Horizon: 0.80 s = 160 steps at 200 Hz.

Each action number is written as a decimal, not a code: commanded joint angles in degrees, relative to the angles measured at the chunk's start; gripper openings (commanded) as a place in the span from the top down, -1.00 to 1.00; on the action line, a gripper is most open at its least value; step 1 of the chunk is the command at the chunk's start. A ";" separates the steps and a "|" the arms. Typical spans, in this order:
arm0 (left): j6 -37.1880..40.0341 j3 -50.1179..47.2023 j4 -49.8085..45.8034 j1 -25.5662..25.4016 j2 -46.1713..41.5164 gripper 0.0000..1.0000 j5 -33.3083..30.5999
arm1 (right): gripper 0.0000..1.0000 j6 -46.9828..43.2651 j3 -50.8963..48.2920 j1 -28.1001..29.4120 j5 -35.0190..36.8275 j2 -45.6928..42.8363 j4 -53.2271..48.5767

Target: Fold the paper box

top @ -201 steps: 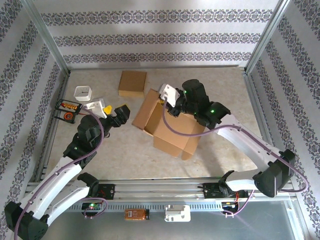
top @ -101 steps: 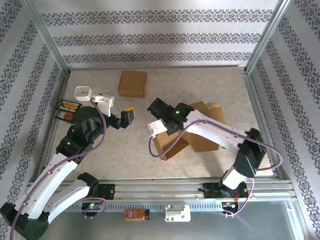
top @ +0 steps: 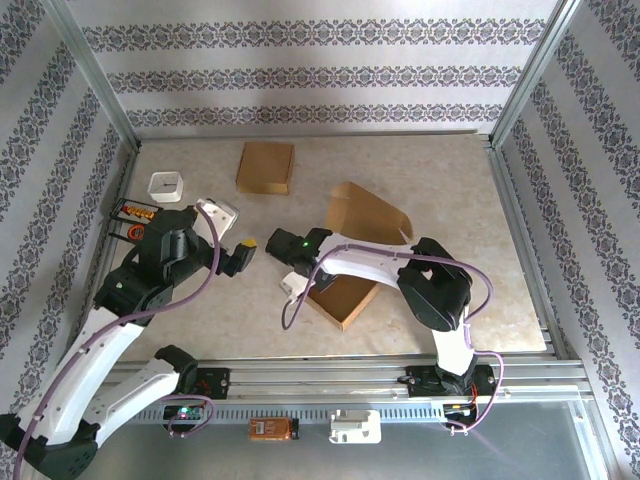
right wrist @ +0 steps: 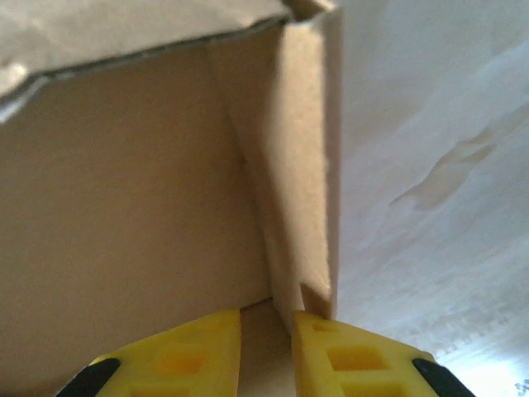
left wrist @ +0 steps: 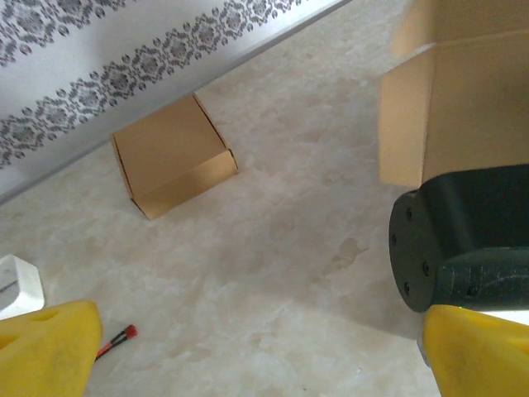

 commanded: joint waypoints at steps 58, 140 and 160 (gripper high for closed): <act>1.61 -0.16 -1.33 -0.06 1.00 -0.99 -0.46 | 0.36 5.32 -4.30 2.18 -5.52 -5.82 5.61; -14.69 3.91 -2.78 0.06 10.03 -0.99 4.19 | -0.23 61.72 -17.36 -2.52 -10.79 -36.50 16.66; -19.59 3.59 -0.91 0.04 13.25 -0.96 9.79 | -0.31 83.41 -25.42 -5.97 -11.47 -46.94 19.91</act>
